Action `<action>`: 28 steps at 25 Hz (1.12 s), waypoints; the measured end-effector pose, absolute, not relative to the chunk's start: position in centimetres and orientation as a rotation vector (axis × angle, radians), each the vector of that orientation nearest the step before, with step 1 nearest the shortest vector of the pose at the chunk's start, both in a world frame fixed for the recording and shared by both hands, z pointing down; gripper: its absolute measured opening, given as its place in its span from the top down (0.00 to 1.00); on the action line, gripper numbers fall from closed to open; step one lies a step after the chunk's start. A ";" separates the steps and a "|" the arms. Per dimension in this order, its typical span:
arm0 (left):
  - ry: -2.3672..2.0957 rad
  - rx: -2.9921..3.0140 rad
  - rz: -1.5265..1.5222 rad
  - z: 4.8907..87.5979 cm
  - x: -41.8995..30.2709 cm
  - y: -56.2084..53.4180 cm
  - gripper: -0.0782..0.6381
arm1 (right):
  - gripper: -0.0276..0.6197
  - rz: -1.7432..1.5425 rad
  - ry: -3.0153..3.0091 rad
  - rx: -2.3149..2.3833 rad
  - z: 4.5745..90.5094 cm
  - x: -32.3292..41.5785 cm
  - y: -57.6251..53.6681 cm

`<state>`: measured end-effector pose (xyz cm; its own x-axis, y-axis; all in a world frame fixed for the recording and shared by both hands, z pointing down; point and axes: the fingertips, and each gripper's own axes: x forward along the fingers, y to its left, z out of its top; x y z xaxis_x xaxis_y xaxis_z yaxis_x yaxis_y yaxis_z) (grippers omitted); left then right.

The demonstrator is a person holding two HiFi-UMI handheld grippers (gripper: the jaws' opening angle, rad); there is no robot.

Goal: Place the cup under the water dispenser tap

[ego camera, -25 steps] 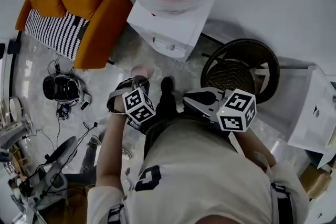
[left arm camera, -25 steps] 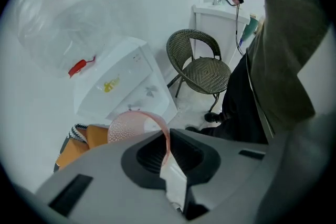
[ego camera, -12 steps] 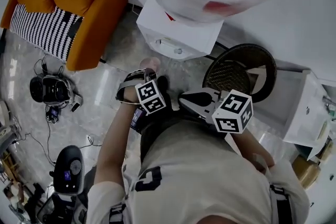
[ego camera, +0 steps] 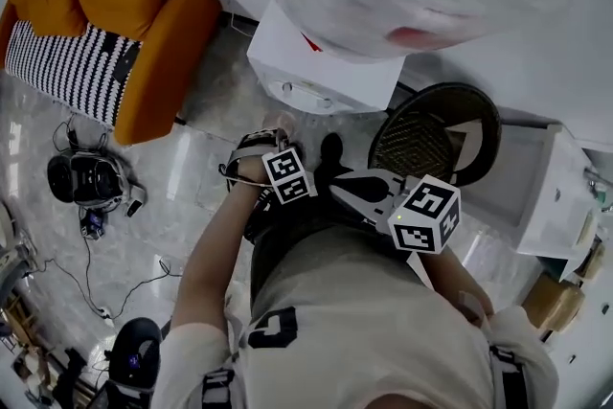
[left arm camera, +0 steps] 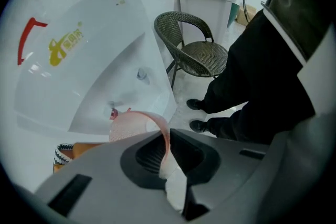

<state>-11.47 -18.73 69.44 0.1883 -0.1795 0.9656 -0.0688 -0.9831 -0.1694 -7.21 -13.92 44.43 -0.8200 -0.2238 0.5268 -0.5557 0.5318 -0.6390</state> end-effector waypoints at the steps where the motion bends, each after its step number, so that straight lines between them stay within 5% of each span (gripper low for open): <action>1: 0.241 -2.347 -1.942 70.0 -11.2 -19.0 0.79 | 0.91 1.205 -2.388 0.638 44.6 -7.0 -14.1; 28: 0.185 -2.248 -2.064 83.3 -10.1 -23.7 0.79 | 0.91 1.222 -2.215 0.424 50.0 -7.6 -14.5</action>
<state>-10.10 -23.69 83.27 0.0828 -0.1452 0.9859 -0.0323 -0.9892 -0.1430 -7.58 -14.50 50.02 -0.7881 -0.0027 0.6155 -0.5221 0.5326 -0.6662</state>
